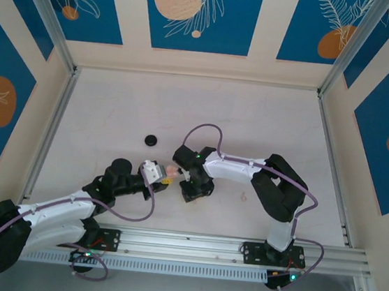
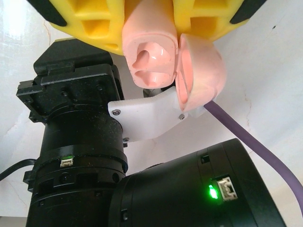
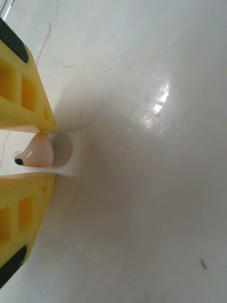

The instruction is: Insert wireless bluetooth earbuds into charging case

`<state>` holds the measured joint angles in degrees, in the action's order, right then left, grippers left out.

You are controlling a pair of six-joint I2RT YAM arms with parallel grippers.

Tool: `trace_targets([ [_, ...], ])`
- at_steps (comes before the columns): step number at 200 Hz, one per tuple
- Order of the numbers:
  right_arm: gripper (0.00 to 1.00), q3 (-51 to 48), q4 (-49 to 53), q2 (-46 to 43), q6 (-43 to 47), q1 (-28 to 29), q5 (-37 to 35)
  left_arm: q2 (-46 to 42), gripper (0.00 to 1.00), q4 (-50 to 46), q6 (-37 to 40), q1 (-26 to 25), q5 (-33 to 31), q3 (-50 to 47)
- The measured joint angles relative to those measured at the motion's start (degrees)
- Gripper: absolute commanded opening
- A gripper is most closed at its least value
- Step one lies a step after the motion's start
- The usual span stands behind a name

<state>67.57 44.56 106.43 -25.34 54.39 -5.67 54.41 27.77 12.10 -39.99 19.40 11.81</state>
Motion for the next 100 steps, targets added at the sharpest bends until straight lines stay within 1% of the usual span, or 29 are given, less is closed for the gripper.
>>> trace_targets([
  [49, 0.23, -1.95, -2.03, -1.79, -0.42, -0.02, -0.76, 0.13, 0.14, 0.0, 0.02, 0.0, 0.02, 0.0],
  [100, 0.2, -9.92, -11.34, -9.79, -2.62, -2.58, -1.81, 3.37, 0.13, 1.57, -0.04, 0.0, 0.37, 0.0],
])
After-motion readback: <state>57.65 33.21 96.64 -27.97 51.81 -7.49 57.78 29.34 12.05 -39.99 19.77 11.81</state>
